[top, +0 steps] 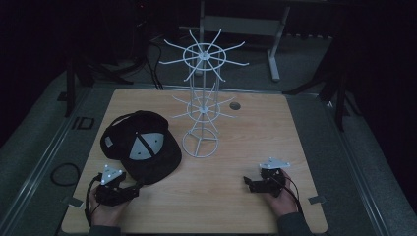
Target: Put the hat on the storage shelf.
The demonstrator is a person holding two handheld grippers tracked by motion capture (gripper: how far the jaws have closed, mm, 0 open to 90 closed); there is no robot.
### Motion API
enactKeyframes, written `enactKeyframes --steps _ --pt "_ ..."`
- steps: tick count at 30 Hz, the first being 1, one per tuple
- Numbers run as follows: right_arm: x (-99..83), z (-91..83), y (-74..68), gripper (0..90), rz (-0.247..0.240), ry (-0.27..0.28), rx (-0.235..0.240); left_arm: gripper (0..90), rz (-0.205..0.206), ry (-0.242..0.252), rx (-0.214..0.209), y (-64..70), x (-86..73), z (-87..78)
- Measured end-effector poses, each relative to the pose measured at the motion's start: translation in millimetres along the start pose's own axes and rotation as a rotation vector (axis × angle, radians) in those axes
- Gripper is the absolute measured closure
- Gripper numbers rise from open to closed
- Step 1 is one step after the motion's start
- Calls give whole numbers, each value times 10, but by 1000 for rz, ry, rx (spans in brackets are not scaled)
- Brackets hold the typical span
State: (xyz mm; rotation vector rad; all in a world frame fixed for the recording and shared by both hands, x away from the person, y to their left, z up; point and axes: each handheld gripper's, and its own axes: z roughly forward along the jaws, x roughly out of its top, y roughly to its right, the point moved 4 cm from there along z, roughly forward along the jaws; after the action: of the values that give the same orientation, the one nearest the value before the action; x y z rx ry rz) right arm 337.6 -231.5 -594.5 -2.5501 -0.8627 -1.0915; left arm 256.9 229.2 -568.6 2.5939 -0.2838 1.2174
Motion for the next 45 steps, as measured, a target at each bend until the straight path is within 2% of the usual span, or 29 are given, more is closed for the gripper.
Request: enactKeyframes --steps 18,29,33,42,45 --pt "0 0 0 118 0 0 0 323 -13 -10 -18 -20 -12 26" --pt "1 2 1 118 -1 1 0 334 -2 -36 -24 -6 -34 87" --pt "3 3 0 118 -2 0 0 334 -19 -42 -35 -34 -44 107" --pt "6 6 -1 118 -1 0 0 352 -15 -38 -57 -4 -45 125" --pt "6 6 -1 119 -1 0 0 364 -16 -54 -65 7 -48 149"
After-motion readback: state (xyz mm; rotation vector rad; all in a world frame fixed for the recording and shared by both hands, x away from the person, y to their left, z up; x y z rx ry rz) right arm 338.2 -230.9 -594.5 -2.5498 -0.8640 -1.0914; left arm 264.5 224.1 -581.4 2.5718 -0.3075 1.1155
